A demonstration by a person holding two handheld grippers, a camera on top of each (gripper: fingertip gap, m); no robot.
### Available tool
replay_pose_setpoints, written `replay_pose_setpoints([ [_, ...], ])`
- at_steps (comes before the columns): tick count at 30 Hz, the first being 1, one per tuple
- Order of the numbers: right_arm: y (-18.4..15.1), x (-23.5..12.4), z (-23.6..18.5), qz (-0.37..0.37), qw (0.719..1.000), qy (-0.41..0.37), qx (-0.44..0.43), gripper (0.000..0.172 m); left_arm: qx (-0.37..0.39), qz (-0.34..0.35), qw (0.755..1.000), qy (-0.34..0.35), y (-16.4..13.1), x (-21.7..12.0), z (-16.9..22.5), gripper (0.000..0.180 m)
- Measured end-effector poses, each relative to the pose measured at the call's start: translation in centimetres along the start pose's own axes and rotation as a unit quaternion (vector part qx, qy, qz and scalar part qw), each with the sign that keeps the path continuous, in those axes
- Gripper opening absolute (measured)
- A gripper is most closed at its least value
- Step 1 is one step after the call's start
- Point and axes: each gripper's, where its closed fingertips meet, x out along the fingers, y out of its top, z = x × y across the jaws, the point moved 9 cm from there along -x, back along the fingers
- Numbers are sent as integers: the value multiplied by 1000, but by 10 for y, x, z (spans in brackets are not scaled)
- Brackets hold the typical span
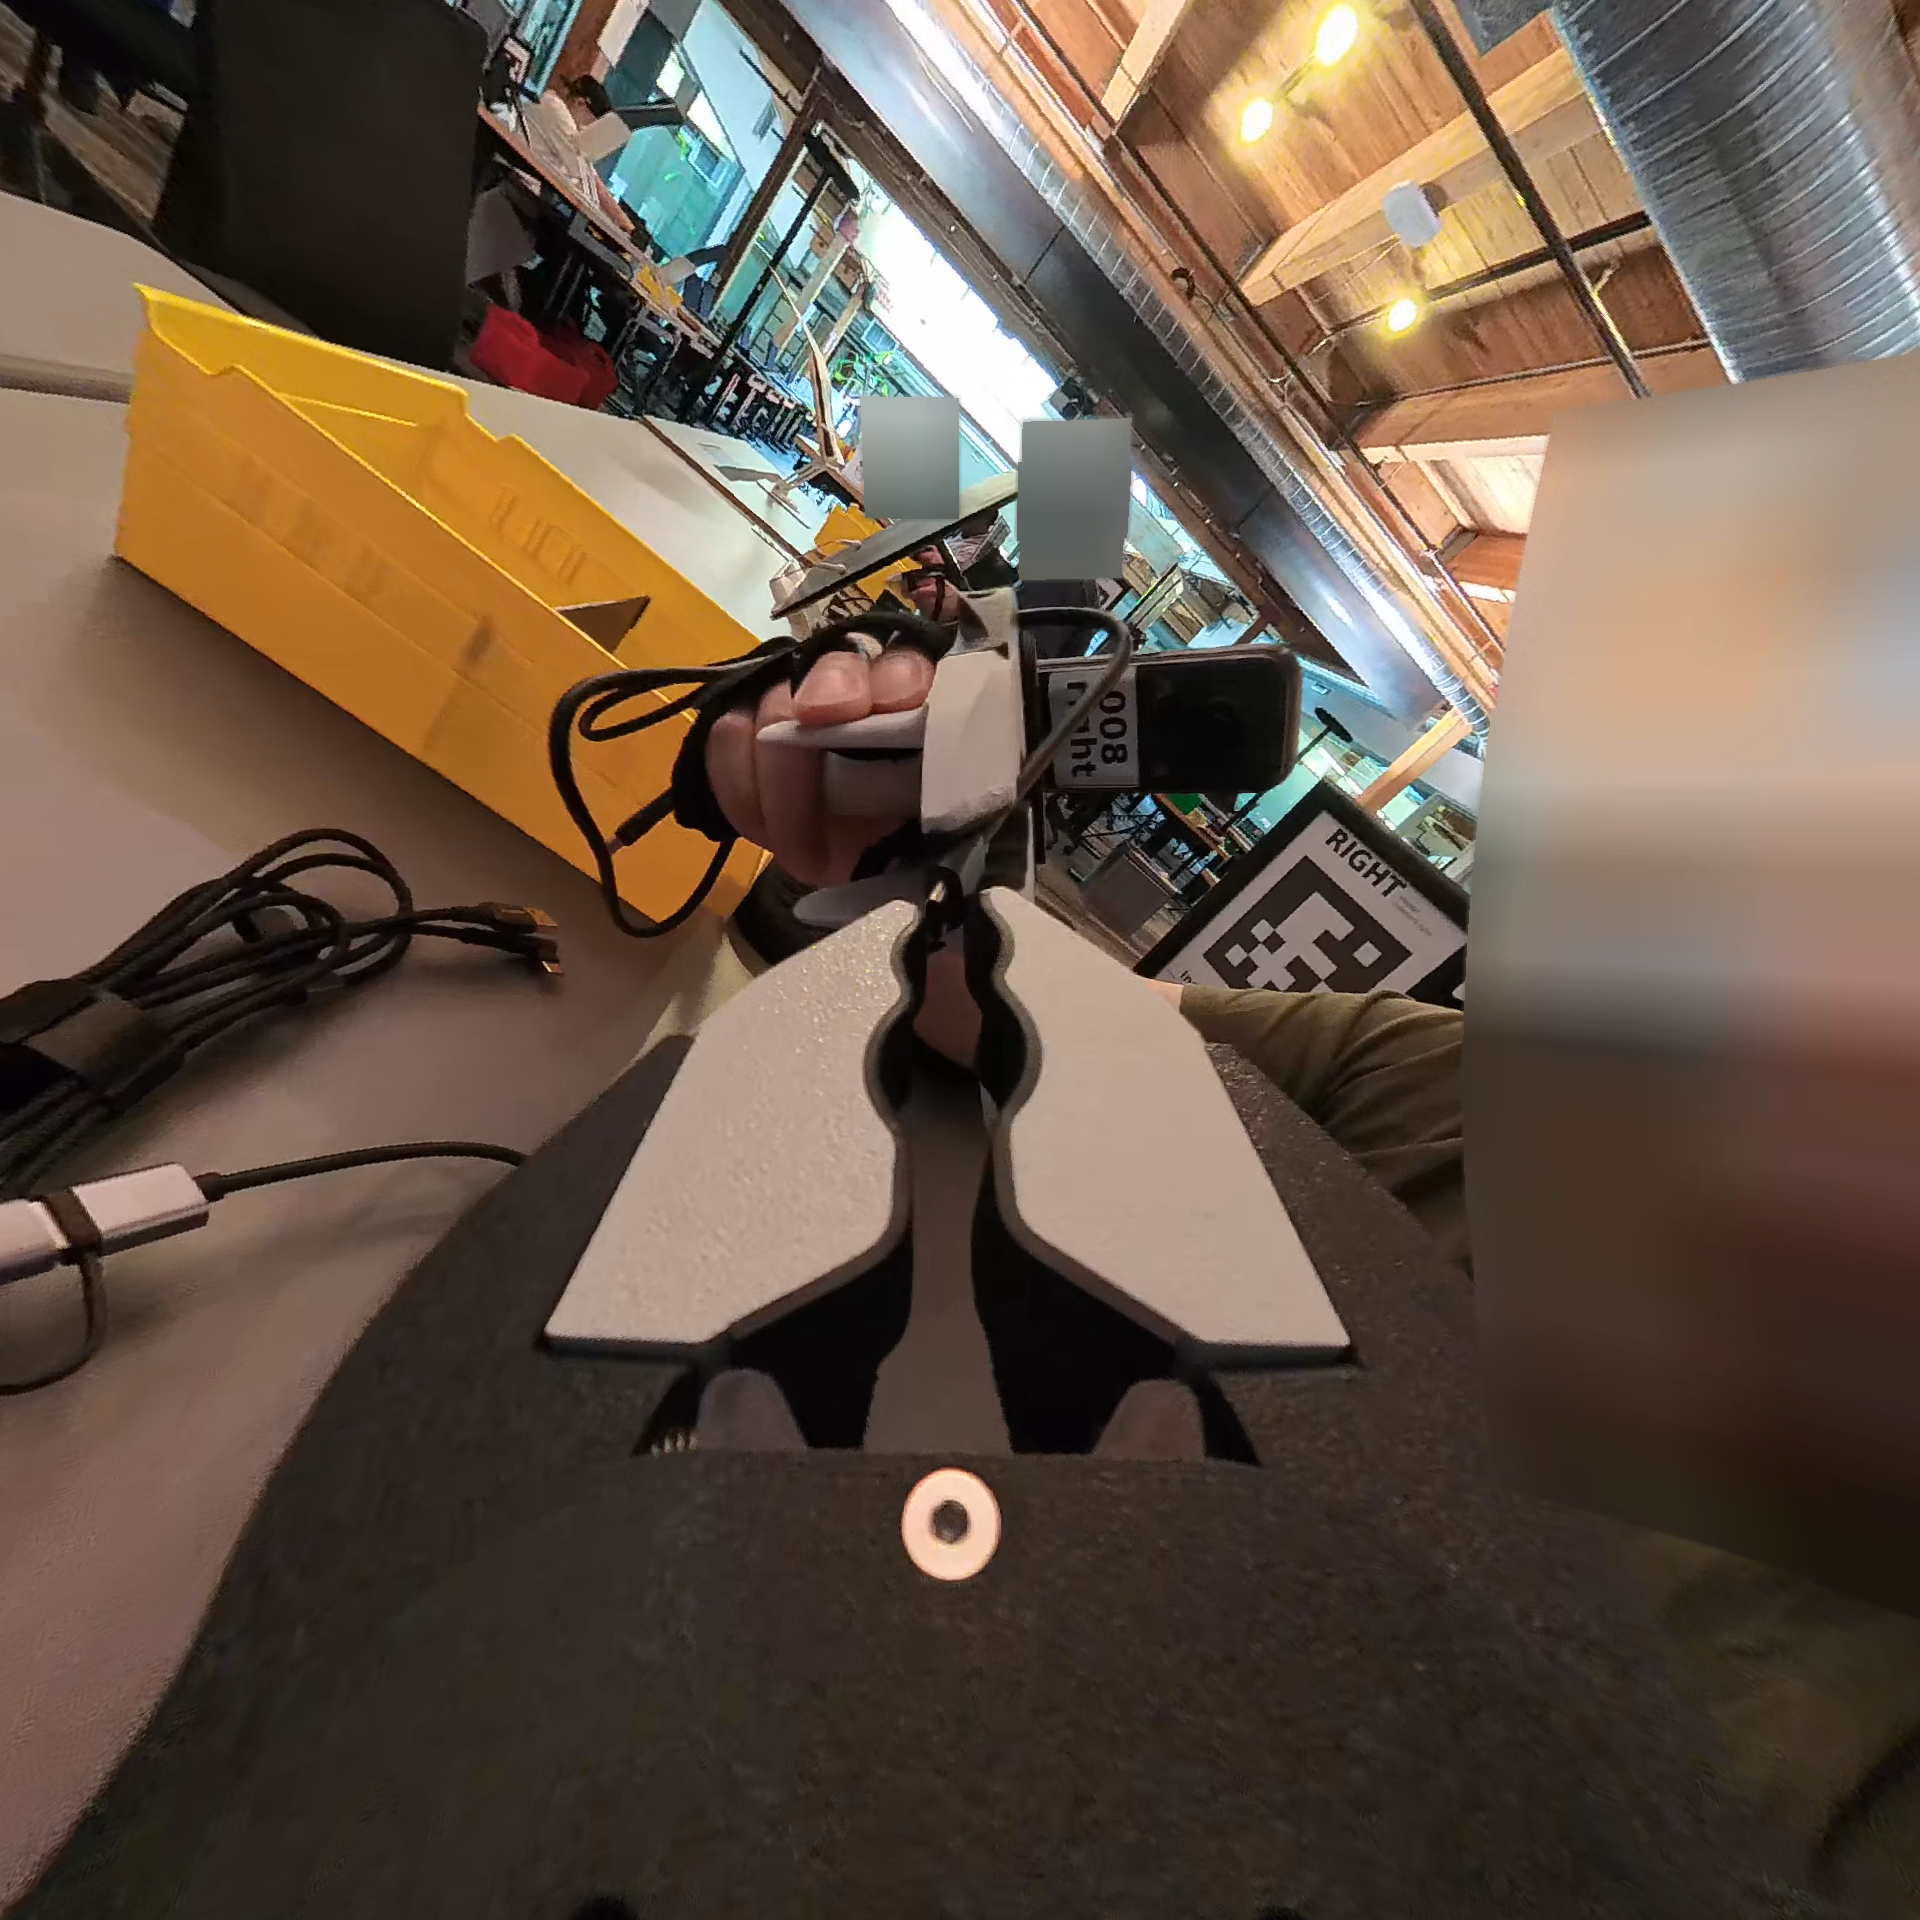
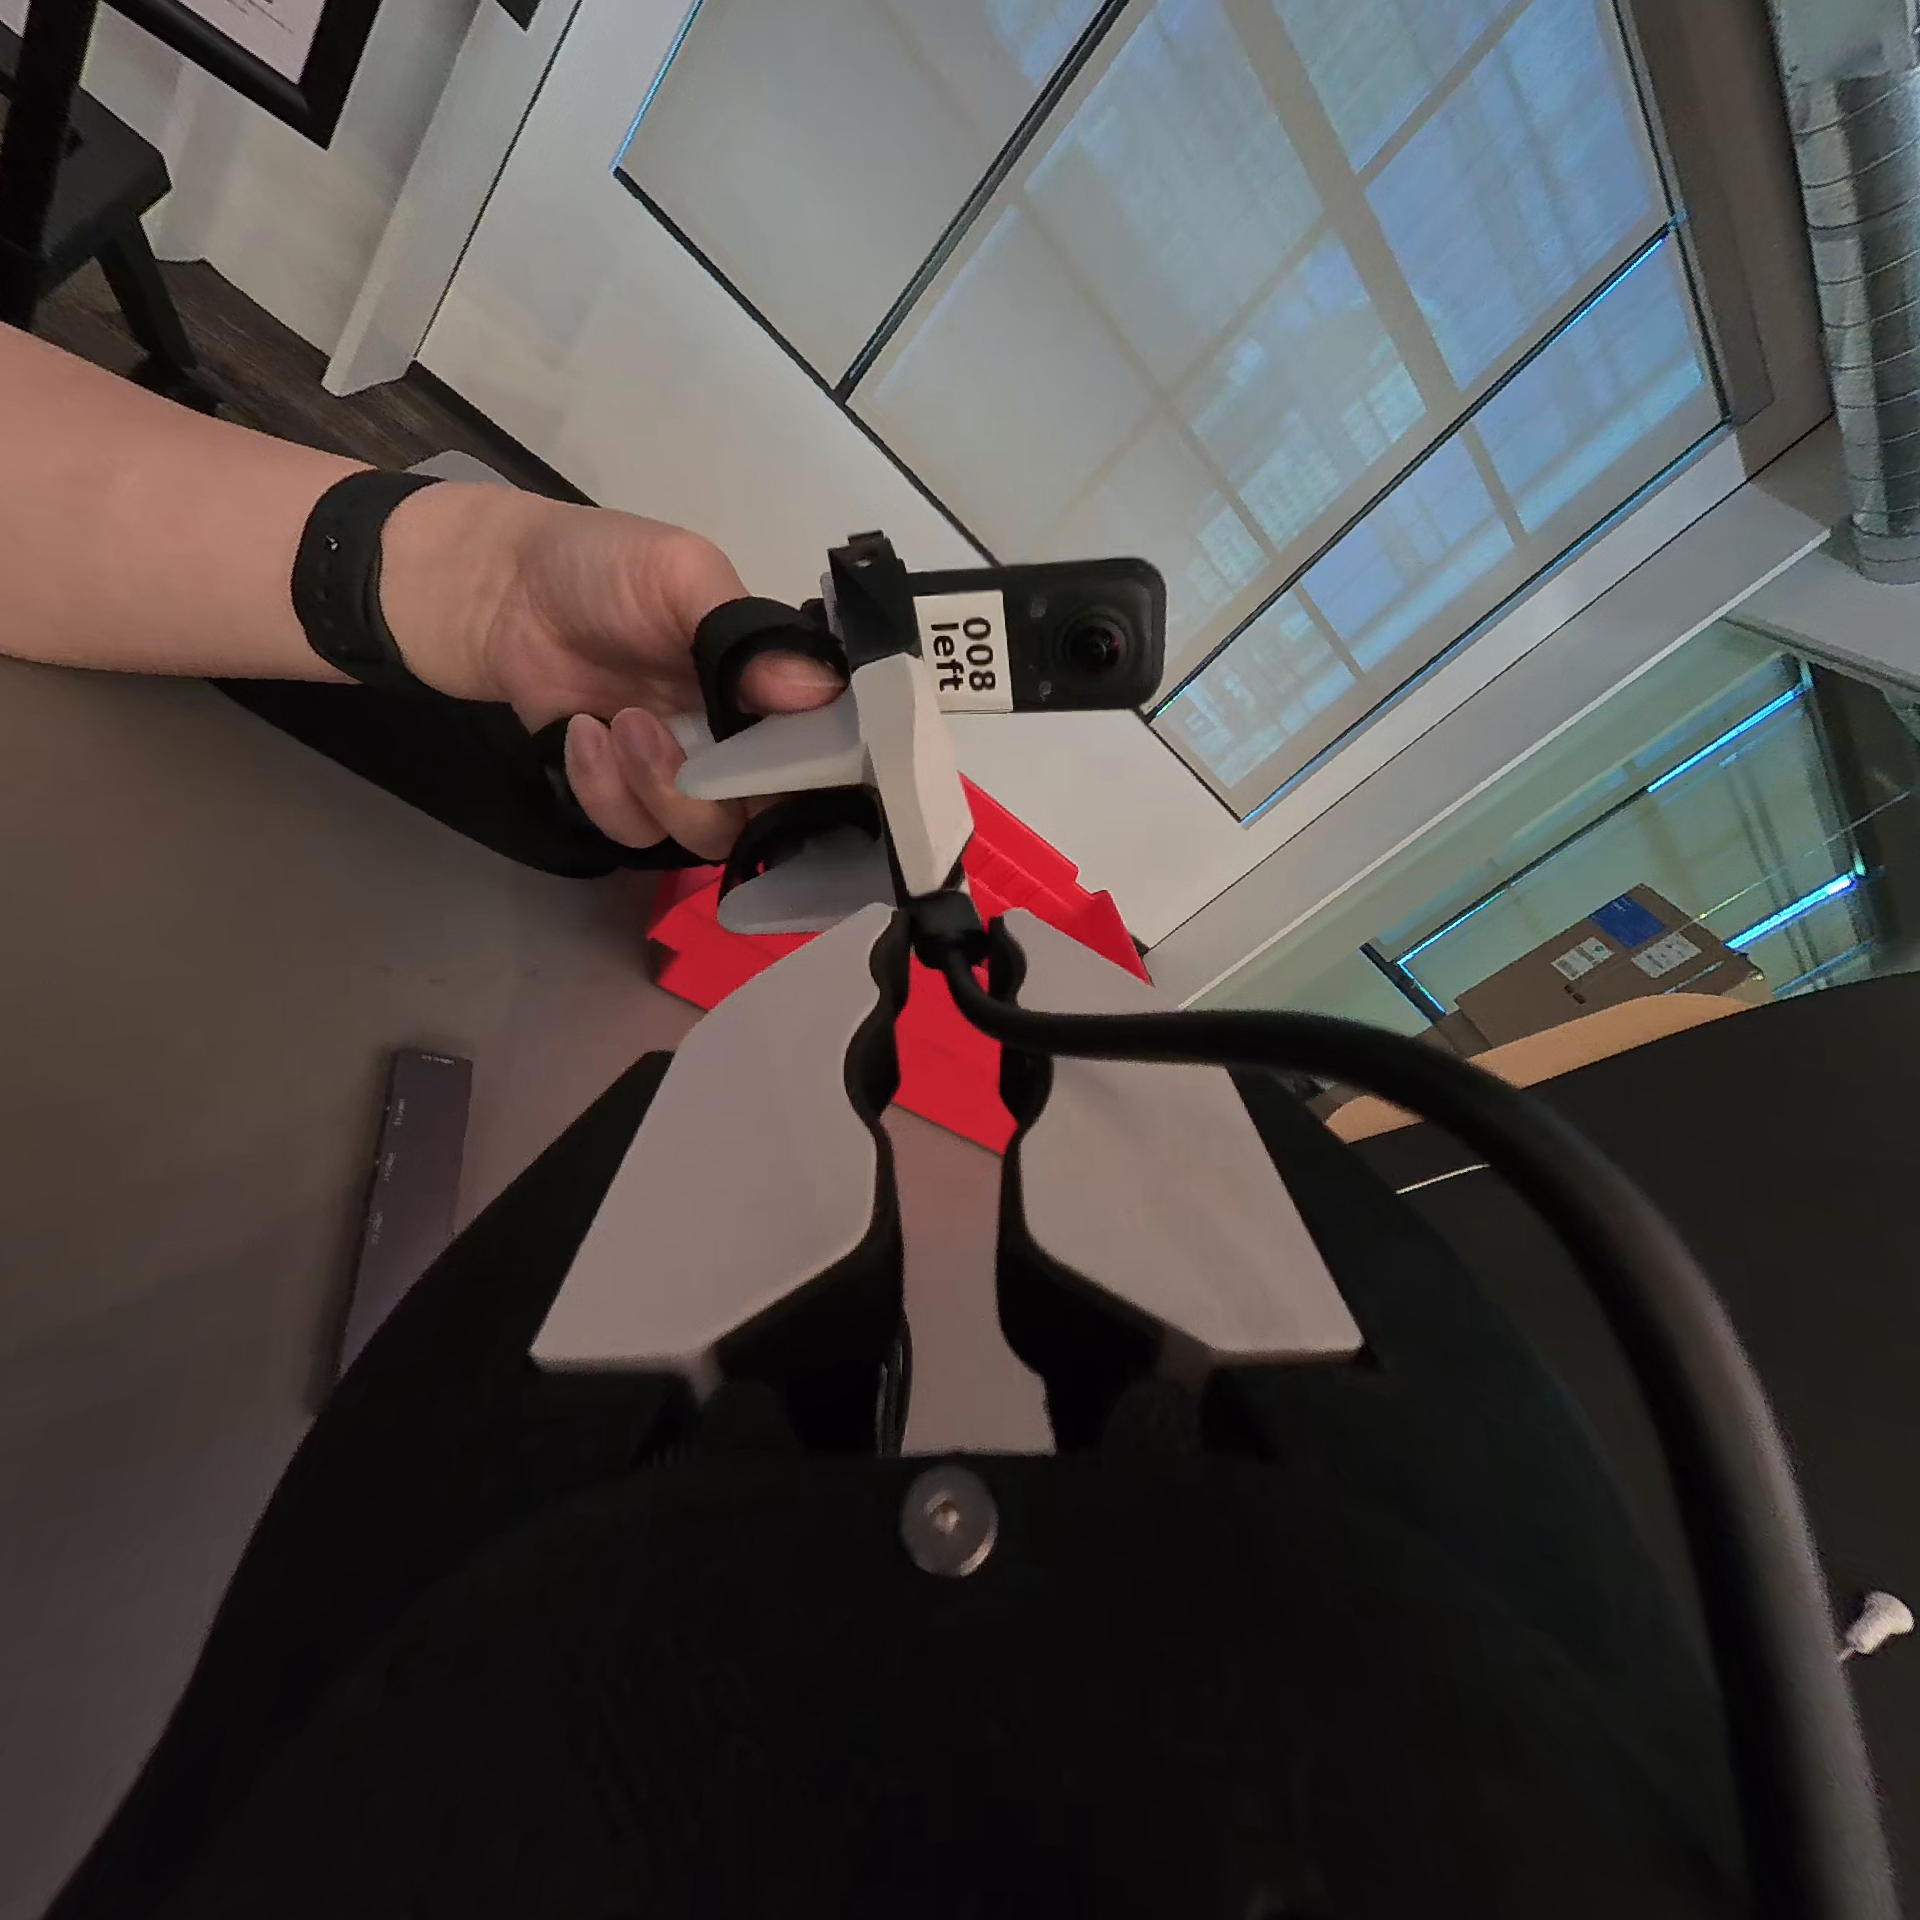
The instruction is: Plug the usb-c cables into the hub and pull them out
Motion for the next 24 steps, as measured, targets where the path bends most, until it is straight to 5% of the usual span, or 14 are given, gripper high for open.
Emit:
replay_pose_setpoints([
  [24, -3, 0, 1, -32, 999, 30, 32, 13, 13, -20, 1000, 17, 0, 2, -4, 6],
])
